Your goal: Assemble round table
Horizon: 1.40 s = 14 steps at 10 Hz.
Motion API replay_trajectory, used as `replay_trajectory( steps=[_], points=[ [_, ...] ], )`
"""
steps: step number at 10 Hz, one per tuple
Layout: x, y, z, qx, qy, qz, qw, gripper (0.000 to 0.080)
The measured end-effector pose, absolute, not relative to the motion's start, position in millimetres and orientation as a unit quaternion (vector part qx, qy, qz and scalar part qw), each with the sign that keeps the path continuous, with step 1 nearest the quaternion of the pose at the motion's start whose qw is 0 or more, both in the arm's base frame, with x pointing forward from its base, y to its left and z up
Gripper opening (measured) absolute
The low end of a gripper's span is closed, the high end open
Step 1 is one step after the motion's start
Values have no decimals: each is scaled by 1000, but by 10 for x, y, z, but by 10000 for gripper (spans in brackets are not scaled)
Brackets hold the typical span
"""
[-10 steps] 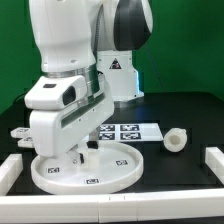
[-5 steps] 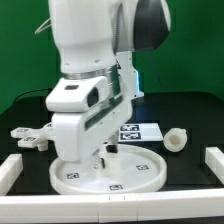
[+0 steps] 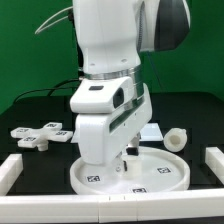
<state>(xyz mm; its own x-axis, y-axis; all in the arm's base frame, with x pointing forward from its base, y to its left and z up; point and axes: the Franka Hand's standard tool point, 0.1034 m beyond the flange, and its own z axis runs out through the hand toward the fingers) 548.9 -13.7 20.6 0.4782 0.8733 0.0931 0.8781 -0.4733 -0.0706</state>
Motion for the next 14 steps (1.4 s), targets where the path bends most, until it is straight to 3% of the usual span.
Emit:
replay_trajectory(
  steps=[12, 13, 14],
  points=[
    [5535, 204, 200, -874, -482, -15, 62, 408],
    [5534, 202, 198, -874, -482, -15, 62, 570],
    [5521, 171, 210, -874, -481, -14, 62, 635]
  ],
)
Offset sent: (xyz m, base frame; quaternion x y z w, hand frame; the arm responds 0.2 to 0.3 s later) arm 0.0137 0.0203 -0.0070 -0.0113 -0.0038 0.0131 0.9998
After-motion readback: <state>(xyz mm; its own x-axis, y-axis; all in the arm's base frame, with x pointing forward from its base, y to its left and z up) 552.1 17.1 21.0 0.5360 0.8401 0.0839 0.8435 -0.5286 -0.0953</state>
